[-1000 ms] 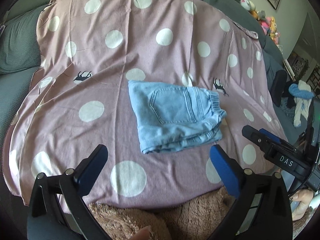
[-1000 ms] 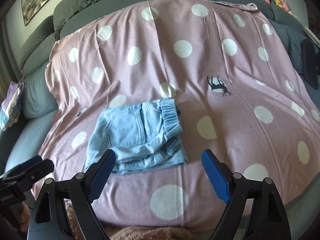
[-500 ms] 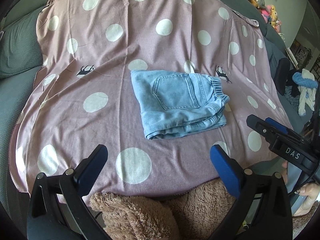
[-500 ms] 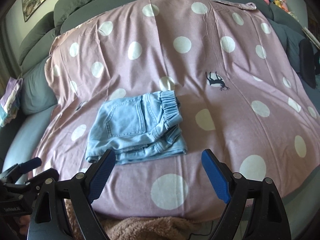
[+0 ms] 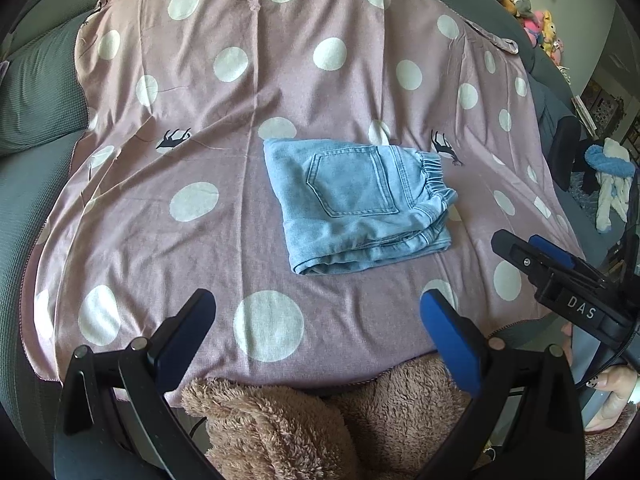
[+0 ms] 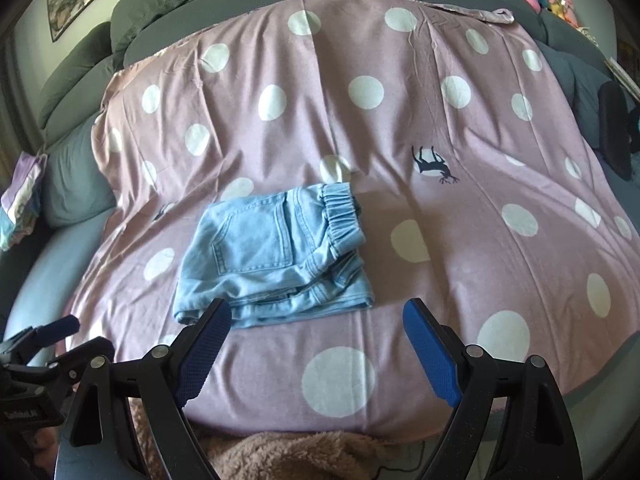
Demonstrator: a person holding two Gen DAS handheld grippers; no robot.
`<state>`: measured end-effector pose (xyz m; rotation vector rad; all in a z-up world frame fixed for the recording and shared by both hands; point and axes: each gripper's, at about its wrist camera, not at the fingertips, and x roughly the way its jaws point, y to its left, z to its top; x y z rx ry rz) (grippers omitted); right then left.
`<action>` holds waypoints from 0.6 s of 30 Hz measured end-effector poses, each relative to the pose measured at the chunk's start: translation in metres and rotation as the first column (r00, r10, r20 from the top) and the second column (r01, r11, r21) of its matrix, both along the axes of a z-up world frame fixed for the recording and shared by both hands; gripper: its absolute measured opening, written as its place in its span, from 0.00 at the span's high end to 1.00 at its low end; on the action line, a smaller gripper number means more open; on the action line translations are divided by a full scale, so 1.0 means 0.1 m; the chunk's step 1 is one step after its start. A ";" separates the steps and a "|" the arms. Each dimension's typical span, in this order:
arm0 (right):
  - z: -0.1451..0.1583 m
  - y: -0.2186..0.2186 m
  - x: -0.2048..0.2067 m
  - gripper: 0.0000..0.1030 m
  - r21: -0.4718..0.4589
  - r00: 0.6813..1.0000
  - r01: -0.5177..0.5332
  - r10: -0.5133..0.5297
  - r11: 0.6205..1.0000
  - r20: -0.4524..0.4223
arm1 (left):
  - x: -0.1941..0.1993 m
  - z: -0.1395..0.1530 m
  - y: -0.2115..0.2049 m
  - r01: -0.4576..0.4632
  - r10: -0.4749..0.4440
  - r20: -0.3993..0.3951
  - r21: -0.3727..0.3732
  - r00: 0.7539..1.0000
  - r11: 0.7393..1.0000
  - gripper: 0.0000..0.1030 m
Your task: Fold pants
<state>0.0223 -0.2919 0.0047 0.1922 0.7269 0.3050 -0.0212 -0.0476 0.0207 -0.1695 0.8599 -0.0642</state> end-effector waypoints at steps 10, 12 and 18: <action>-0.01 -0.02 0.00 0.15 0.006 1.000 0.009 -0.009 1.000 -0.006 | -0.01 0.00 -0.02 0.004 -0.004 -0.001 -0.006 1.000 1.000 0.01; -0.02 -0.01 0.00 0.15 0.003 1.000 0.011 -0.010 1.000 -0.010 | -0.01 0.00 -0.02 0.003 -0.003 -0.003 -0.002 1.000 1.000 0.01; -0.04 0.00 0.01 0.15 0.013 1.000 0.003 -0.003 1.000 -0.017 | -0.01 0.00 0.00 0.002 -0.002 -0.001 -0.005 1.000 1.000 0.01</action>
